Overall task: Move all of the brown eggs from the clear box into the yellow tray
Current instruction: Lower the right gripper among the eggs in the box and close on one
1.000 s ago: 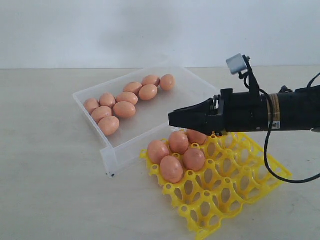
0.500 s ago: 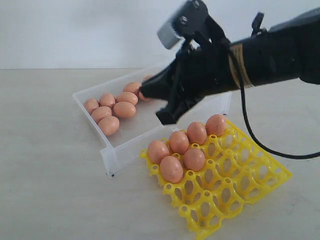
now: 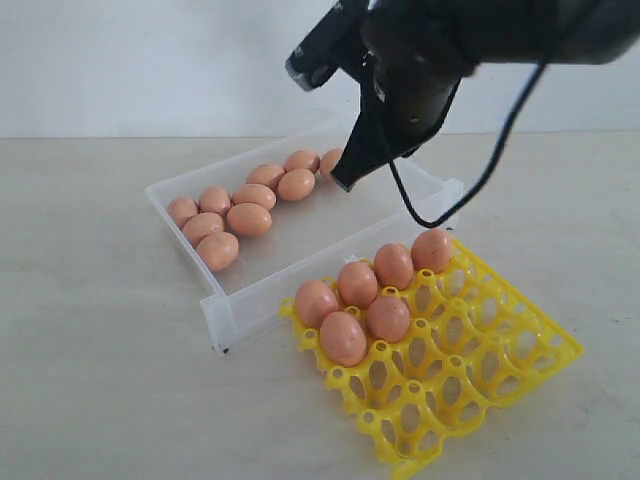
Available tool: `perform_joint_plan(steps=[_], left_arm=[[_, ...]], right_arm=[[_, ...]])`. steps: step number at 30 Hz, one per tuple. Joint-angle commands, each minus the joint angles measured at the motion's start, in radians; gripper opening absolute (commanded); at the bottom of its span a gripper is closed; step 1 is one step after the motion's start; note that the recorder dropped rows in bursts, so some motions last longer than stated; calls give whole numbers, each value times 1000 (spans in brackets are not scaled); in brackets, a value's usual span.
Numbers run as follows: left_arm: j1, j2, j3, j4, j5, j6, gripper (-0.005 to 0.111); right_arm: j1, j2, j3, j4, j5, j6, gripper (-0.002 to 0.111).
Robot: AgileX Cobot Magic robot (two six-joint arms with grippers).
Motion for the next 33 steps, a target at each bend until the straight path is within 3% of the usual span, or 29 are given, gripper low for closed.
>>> perform_joint_plan(steps=[1,5,6,8,9,13,17,19,25,33], left_arm=[[3,-3,3,-3,-4,-1,4],[3,-3,3,-3,-4,-1,4],[3,-3,3,-3,-4,-1,4],[3,-3,3,-3,-4,-1,4],[3,-3,3,-3,-4,-1,4],[3,-3,3,-3,-4,-1,4],[3,-3,3,-3,-4,-1,4],[3,-3,3,-3,-4,-1,4],[3,-3,3,-3,-4,-1,4],[3,-3,3,-3,-4,-1,4]], right_arm=[[-33,123,-233,280,167,-254,0],[-31,195,-395,617,159,-615,0],[-31,240,-451,812,237,-842,0],[-31,299,-470,992,347,-1219,0],[-31,312,-468,1015,338,-1278,0],[-31,363,-468,1084,258,-1308,3],[-31,397,-468,1148,191,-1533,42],[-31,415,-468,1148,185,-1591,50],[-31,463,-468,1174,123,-1640,50],[-31,444,-468,1228,213,-1320,50]])
